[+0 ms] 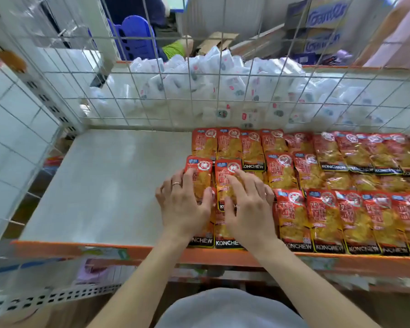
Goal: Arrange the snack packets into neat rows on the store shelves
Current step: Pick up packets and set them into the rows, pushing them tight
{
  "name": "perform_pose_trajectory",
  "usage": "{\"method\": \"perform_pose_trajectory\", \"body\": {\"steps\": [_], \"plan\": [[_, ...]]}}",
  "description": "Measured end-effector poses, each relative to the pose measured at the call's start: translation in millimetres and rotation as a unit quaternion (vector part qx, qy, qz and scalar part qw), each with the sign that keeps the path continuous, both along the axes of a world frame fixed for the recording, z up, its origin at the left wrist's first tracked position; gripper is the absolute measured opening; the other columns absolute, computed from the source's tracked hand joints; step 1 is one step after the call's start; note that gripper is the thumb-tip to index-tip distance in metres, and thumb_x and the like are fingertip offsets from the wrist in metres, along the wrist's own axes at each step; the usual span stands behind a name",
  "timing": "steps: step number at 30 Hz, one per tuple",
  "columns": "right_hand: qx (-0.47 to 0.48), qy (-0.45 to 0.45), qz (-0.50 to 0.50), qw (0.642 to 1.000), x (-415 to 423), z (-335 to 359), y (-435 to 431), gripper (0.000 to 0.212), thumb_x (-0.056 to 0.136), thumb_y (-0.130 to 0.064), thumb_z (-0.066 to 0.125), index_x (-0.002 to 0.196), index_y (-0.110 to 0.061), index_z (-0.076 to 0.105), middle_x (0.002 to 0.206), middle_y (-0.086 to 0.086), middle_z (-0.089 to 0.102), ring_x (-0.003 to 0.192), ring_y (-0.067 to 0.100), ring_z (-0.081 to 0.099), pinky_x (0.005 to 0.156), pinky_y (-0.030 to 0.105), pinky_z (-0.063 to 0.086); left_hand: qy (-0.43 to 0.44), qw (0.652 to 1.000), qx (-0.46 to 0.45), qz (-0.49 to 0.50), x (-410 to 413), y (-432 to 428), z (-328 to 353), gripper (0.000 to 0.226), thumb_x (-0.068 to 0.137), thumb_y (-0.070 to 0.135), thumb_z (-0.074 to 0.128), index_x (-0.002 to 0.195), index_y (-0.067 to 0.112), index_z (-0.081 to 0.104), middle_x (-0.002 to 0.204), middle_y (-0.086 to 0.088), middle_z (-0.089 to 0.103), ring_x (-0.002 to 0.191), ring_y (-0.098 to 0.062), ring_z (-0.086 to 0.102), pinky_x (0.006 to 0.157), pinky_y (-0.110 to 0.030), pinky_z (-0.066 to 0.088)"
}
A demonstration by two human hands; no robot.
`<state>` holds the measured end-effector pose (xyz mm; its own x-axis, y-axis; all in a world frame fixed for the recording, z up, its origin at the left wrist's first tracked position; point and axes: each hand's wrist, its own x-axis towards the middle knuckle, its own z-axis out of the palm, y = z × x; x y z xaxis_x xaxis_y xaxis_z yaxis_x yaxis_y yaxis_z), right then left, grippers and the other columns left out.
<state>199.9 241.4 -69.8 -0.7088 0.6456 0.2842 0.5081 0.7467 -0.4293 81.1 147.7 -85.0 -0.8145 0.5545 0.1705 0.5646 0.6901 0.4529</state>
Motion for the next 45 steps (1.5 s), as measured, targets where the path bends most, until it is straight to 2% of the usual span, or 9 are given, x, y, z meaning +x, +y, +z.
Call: {"method": "perform_pose_trajectory", "body": {"steps": [2,9,12,18,24,29,33,41,45], "plan": [[0.015,-0.041,0.006,0.999,-1.3,-1.9,-3.3,0.045,0.093,-0.031,0.049,0.136,-0.020,0.058,0.146,0.000,0.051,0.137,0.018,0.042,0.111,0.045,0.028,0.013,1.000,-0.008,-0.002,-1.4,1.4,-1.7,0.063,0.086,0.058,0.047,0.138,0.024,0.047,0.138,-0.001,0.053,0.127,-0.025,0.043,0.109,-0.048,0.028],[0.040,-0.143,-0.017,0.989,-5.5,-2.9,-5.1,0.053,0.098,-0.042,0.033,0.144,-0.024,0.050,0.151,-0.001,0.046,0.135,0.019,0.044,0.098,0.044,0.026,0.015,1.000,-0.026,-0.005,-1.2,4.1,0.5,0.062,0.089,0.060,0.039,0.142,0.027,0.043,0.142,0.002,0.052,0.128,-0.022,0.042,0.106,-0.045,0.030],[0.042,-0.142,-0.017,0.989,-5.6,-2.8,-5.4,0.054,0.098,-0.044,0.031,0.145,-0.024,0.049,0.152,-0.001,0.044,0.134,0.020,0.042,0.098,0.043,0.024,-0.002,1.000,-0.019,-0.004,0.0,1.8,3.4,0.063,0.090,0.057,0.029,0.144,0.027,0.044,0.143,0.001,0.050,0.129,-0.021,0.039,0.108,-0.045,0.027],[0.040,-0.136,-0.007,0.990,-3.9,-2.8,-5.5,0.058,0.093,-0.042,0.037,0.147,-0.021,0.046,0.153,-0.001,0.041,0.136,0.019,0.039,0.100,0.045,0.028,0.001,1.000,-0.015,0.003,0.3,1.2,2.5,0.059,0.086,0.048,0.045,0.141,0.027,0.048,0.127,-0.003,0.050,0.121,-0.024,0.039,0.103,-0.045,0.029],[0.046,-0.152,-0.011,0.987,-7.0,-6.1,-3.3,0.057,0.096,-0.040,0.035,0.150,-0.022,0.041,0.158,-0.003,0.036,0.138,0.019,0.036,0.099,0.046,0.030,0.009,0.999,-0.043,-0.005,0.2,3.6,3.2,0.059,0.091,0.055,0.039,0.144,0.030,0.043,0.127,-0.001,0.046,0.120,-0.023,0.039,0.101,-0.044,0.031],[0.044,-0.069,-0.001,0.997,-0.6,-4.4,-4.9,0.048,0.095,-0.034,0.038,0.137,-0.020,0.057,0.146,-0.004,0.050,0.134,0.017,0.043,0.100,0.043,0.029,-0.036,0.999,-0.003,0.004,0.8,-1.3,7.5,0.057,0.084,0.045,0.041,0.138,0.027,0.045,0.124,-0.002,0.040,0.119,-0.022,0.036,0.102,-0.042,0.027],[0.042,-0.069,0.014,0.997,0.6,-4.4,-4.9,0.046,0.092,-0.031,0.040,0.132,-0.020,0.061,0.141,-0.005,0.055,0.131,0.016,0.048,0.098,0.043,0.031,-0.020,0.999,-0.026,-0.015,0.9,-0.4,8.8,0.058,0.080,0.041,0.044,0.137,0.032,0.049,0.121,-0.002,0.038,0.119,-0.023,0.036,0.099,-0.043,0.029],[0.025,-0.095,0.009,0.995,-1.9,-4.2,-4.6,0.057,0.090,-0.033,0.031,0.141,-0.021,0.054,0.151,-0.004,0.047,0.138,0.013,0.042,0.102,0.043,0.029,0.001,0.999,-0.047,-0.014,-1.1,1.8,3.0,0.057,0.089,0.052,0.041,0.143,0.037,0.044,0.137,-0.001,0.035,0.127,-0.023,0.037,0.103,-0.044,0.030],[0.011,-0.085,0.016,0.996,-4.2,-7.8,-3.1,0.053,0.096,-0.035,0.032,0.144,-0.021,0.050,0.157,0.000,0.040,0.147,0.014,0.031,0.115,0.042,0.024,0.009,0.996,-0.082,-0.021,-2.0,2.1,-0.3,0.059,0.091,0.055,0.036,0.149,0.041,0.037,0.155,-0.002,0.033,0.137,-0.024,0.030,0.106,-0.047,0.028]]}}
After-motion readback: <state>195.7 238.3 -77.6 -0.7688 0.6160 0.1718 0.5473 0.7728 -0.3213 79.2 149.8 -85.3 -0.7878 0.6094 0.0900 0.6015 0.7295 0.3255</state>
